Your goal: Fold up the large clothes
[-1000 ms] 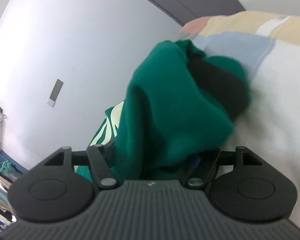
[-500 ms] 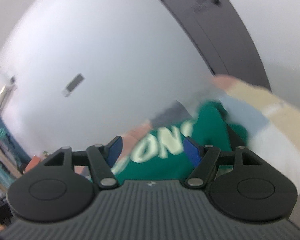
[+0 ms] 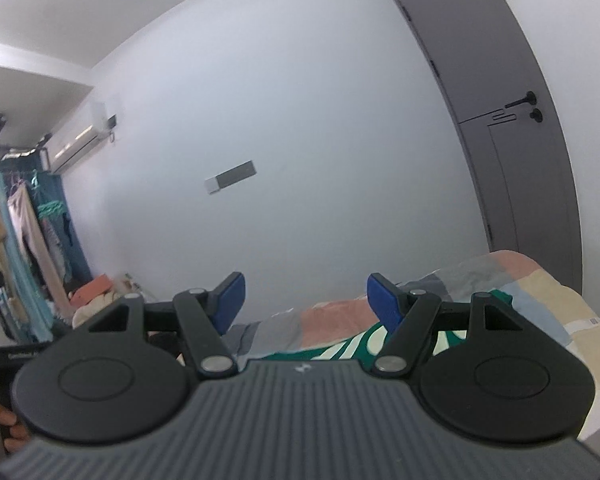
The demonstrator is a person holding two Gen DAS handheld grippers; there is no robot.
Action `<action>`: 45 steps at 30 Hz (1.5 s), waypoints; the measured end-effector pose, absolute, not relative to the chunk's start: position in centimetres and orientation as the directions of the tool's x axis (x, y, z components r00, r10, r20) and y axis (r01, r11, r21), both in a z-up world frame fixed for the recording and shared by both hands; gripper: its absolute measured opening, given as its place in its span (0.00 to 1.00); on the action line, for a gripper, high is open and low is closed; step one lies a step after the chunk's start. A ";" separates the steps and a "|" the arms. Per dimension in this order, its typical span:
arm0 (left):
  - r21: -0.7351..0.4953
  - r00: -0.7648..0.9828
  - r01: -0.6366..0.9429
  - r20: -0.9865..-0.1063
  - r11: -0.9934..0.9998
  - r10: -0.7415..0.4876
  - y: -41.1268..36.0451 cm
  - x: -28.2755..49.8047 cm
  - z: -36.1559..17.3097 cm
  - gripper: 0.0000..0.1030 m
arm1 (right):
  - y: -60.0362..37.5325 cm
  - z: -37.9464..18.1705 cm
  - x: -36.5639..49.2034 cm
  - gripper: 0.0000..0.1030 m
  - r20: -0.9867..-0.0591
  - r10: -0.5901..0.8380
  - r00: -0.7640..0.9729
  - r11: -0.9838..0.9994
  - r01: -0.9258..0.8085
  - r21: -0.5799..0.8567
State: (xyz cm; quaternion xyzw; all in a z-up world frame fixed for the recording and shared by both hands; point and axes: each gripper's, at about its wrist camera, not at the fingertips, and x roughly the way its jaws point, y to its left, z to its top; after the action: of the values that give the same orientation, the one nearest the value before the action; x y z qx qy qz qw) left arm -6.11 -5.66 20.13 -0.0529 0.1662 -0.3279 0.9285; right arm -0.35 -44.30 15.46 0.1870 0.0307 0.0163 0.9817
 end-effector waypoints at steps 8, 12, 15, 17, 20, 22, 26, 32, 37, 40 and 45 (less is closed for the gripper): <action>-0.048 0.780 0.585 -0.240 0.810 -0.578 -6.4 -11.6 19.9 0.80 | -40.0 14.9 -4.8 0.69 -0.123 0.009 0.992 0.972 0.020 0.233; -0.030 0.798 0.565 -0.234 0.824 -0.555 -5.8 -12.9 18.9 0.80 | -38.7 14.0 -5.6 0.69 -0.165 0.006 0.986 0.973 0.032 0.228; 0.000 0.822 0.532 -0.239 0.847 -0.517 -5.4 -13.4 17.7 0.80 | -37.9 13.4 -6.4 0.69 -0.188 -0.014 0.982 0.976 0.054 0.210; -0.019 0.832 0.509 -0.246 0.860 -0.498 -4.7 -13.5 16.9 0.80 | -37.5 12.9 -6.7 0.69 -0.204 -0.039 0.978 0.977 0.081 0.199; -0.029 0.838 0.491 -0.260 0.871 -0.480 -4.2 -13.3 16.0 0.80 | -37.0 11.9 -7.1 0.69 -0.226 -0.077 0.971 0.972 0.124 0.201; -0.017 0.846 0.478 -0.261 0.878 -0.466 -4.3 -13.2 15.5 0.80 | -36.8 11.2 -7.1 0.69 -0.251 -0.087 0.964 0.968 0.142 0.207; -0.024 0.842 0.479 -0.269 0.878 -0.467 -4.4 -13.0 14.6 0.80 | -36.1 10.1 -7.1 0.69 -0.290 -0.087 0.953 0.969 0.148 0.198; -0.032 0.826 0.488 -0.305 0.872 -0.473 -5.0 -12.2 13.2 0.80 | -35.3 9.3 -7.4 0.69 -0.322 -0.090 0.942 0.972 0.154 0.178; -0.018 0.824 0.486 -0.323 0.874 -0.465 -5.5 -11.9 12.4 0.80 | -35.1 8.9 -7.8 0.68 -0.348 -0.096 0.933 0.972 0.163 0.168; -0.022 0.822 0.484 -0.330 0.875 -0.463 -5.5 -11.8 12.2 0.80 | -35.1 8.7 -7.8 0.68 -0.357 -0.093 0.930 0.972 0.162 0.168; -0.029 0.823 0.481 -0.332 0.876 -0.462 -5.4 -11.7 12.3 0.80 | -35.0 8.5 -7.7 0.68 -0.375 -0.088 0.923 0.973 0.161 0.167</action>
State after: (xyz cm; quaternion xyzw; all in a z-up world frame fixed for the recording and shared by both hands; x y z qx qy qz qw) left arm -11.67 -5.38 12.25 0.0281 0.1665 -0.2470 0.9542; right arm -7.71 -35.05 8.47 0.0978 0.1856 -0.0638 0.9757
